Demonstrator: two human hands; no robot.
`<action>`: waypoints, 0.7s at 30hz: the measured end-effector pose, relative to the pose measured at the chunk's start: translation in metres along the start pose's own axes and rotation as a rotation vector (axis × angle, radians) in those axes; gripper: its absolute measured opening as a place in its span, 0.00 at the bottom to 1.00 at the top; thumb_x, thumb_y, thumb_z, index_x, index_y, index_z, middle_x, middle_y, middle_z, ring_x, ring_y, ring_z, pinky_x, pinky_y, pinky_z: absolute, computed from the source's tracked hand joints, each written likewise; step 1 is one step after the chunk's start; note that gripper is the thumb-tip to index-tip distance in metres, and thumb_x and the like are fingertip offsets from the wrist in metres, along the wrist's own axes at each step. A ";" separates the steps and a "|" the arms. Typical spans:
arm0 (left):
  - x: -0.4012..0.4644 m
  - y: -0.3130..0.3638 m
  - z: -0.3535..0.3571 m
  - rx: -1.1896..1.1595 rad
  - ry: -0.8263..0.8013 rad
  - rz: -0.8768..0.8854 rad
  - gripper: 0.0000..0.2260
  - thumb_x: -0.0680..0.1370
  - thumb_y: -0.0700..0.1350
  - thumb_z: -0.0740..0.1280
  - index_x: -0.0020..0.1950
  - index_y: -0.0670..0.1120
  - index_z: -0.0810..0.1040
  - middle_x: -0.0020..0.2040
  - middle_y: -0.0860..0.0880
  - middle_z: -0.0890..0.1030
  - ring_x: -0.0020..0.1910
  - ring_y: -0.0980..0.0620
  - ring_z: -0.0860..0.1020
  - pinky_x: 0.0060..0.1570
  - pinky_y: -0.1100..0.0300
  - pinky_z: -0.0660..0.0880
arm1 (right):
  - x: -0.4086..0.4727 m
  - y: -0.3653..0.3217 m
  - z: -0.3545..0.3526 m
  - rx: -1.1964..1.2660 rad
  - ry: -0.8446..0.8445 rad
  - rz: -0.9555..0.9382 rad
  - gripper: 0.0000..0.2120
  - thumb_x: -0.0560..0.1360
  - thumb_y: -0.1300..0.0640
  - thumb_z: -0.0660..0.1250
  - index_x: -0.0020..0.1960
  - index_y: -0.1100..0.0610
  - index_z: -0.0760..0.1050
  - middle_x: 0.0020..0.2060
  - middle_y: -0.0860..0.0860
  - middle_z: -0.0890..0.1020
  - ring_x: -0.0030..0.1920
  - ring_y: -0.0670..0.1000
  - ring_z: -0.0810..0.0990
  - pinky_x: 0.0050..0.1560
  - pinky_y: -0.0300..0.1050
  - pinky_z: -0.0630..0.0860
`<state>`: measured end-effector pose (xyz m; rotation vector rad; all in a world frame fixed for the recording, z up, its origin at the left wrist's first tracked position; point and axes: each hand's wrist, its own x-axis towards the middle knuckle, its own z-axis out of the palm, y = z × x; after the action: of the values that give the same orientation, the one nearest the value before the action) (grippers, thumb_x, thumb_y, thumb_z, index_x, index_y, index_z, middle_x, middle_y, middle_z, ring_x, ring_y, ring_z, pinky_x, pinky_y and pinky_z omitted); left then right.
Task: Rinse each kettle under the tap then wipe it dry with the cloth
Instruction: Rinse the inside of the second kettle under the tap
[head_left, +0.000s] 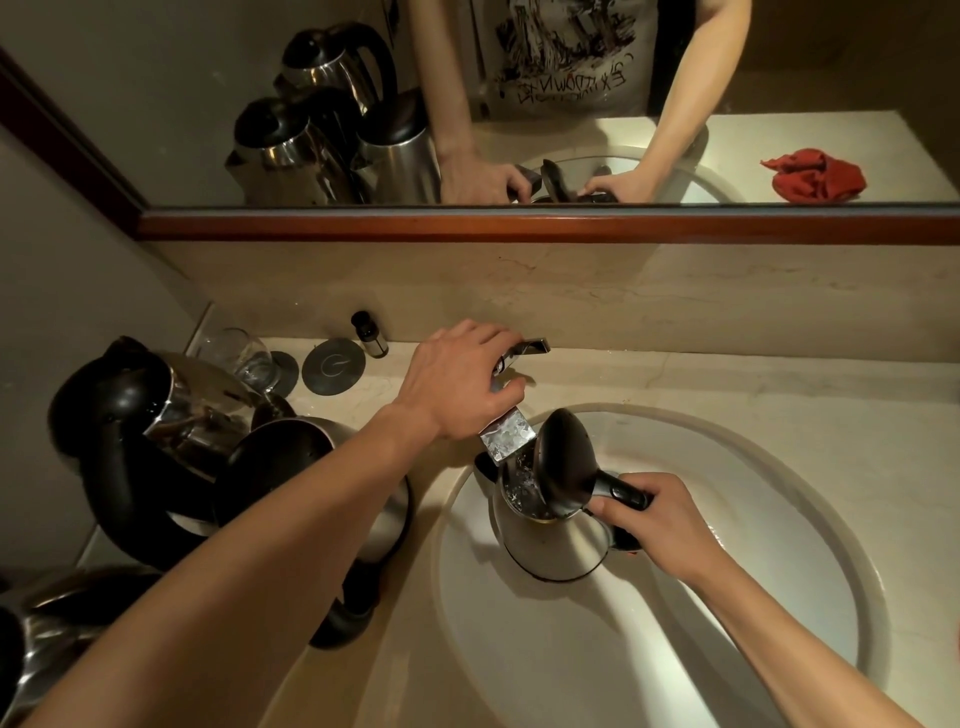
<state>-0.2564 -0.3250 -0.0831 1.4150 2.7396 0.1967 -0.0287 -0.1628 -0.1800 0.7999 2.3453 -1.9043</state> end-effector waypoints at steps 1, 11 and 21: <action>0.000 0.000 0.000 0.002 -0.002 0.000 0.30 0.73 0.63 0.52 0.69 0.52 0.73 0.65 0.55 0.77 0.61 0.50 0.73 0.54 0.55 0.68 | 0.000 0.000 0.000 -0.003 -0.003 -0.001 0.23 0.67 0.45 0.77 0.30 0.61 0.71 0.23 0.51 0.71 0.27 0.52 0.67 0.36 0.47 0.66; 0.001 0.000 -0.001 0.008 -0.011 0.001 0.31 0.72 0.63 0.50 0.71 0.52 0.72 0.67 0.54 0.76 0.62 0.50 0.73 0.54 0.55 0.68 | -0.002 -0.002 0.001 0.014 0.003 0.000 0.27 0.62 0.40 0.75 0.31 0.64 0.72 0.23 0.50 0.71 0.26 0.52 0.67 0.36 0.48 0.67; 0.000 0.000 -0.001 0.007 -0.013 0.001 0.31 0.72 0.64 0.50 0.71 0.52 0.72 0.67 0.54 0.76 0.62 0.50 0.73 0.54 0.54 0.69 | -0.003 -0.002 0.002 0.000 0.028 -0.005 0.28 0.62 0.38 0.75 0.30 0.63 0.72 0.24 0.53 0.71 0.26 0.53 0.68 0.36 0.48 0.67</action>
<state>-0.2570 -0.3248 -0.0816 1.4146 2.7325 0.1773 -0.0270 -0.1663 -0.1778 0.8266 2.3647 -1.9080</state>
